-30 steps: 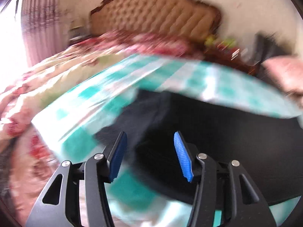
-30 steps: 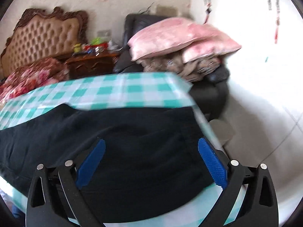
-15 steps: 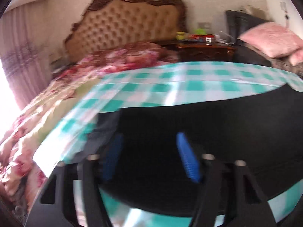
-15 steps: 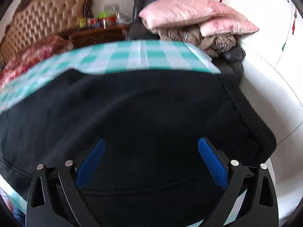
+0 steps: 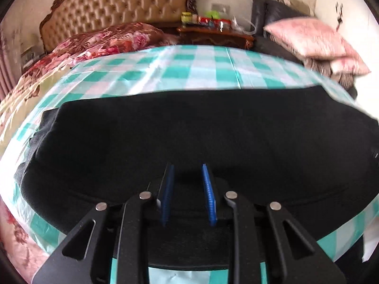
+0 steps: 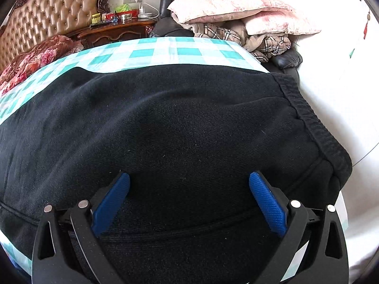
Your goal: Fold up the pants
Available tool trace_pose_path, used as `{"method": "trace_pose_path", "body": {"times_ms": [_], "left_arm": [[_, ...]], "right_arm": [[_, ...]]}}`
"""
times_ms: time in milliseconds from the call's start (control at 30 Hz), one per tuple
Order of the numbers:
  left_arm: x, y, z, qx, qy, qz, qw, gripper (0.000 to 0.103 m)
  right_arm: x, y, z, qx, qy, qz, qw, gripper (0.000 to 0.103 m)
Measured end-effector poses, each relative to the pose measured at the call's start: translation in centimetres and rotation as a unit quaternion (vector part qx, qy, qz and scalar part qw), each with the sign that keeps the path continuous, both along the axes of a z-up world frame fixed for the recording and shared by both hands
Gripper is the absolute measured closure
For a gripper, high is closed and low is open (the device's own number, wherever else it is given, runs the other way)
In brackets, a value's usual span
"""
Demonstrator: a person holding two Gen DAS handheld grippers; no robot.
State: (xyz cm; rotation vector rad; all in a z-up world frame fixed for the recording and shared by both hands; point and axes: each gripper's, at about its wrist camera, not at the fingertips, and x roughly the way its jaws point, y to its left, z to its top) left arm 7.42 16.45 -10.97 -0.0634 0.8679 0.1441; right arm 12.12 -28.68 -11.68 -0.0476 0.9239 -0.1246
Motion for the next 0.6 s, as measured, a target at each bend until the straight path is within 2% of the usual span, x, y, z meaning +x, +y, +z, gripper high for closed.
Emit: {"method": "trace_pose_path", "body": {"times_ms": [133, 233, 300, 367, 467, 600], "left_arm": [[0.2, -0.3, -0.5, 0.005, 0.002, -0.002, 1.0000, 0.076], [0.0, 0.8, -0.7, -0.003, 0.000, 0.012, 0.9999, 0.056], [-0.1, 1.5, -0.8, -0.011, -0.002, 0.015, 0.9998, 0.054], [-0.1, 1.9, -0.7, -0.002, -0.001, 0.016, 0.9999, 0.049], [-0.1, 3.8, -0.8, 0.002, 0.001, 0.045, 0.9990, 0.045], [-0.6, 7.3, -0.5, 0.002, 0.008, 0.096, 0.9953, 0.044]], "right_arm": [[0.0, 0.0, 0.0, 0.000, -0.001, 0.001, 1.000, 0.006], [0.0, 0.0, 0.0, 0.000, -0.002, 0.001, 1.000, 0.006], [-0.1, 0.0, 0.0, -0.001, -0.003, 0.001, 1.000, 0.006], [0.0, 0.0, 0.0, -0.001, -0.003, 0.001, 1.000, 0.006], [0.0, 0.0, 0.0, -0.001, -0.004, 0.001, 1.000, 0.005], [0.1, -0.2, 0.0, 0.002, -0.002, 0.004, 1.000, 0.005]]}}
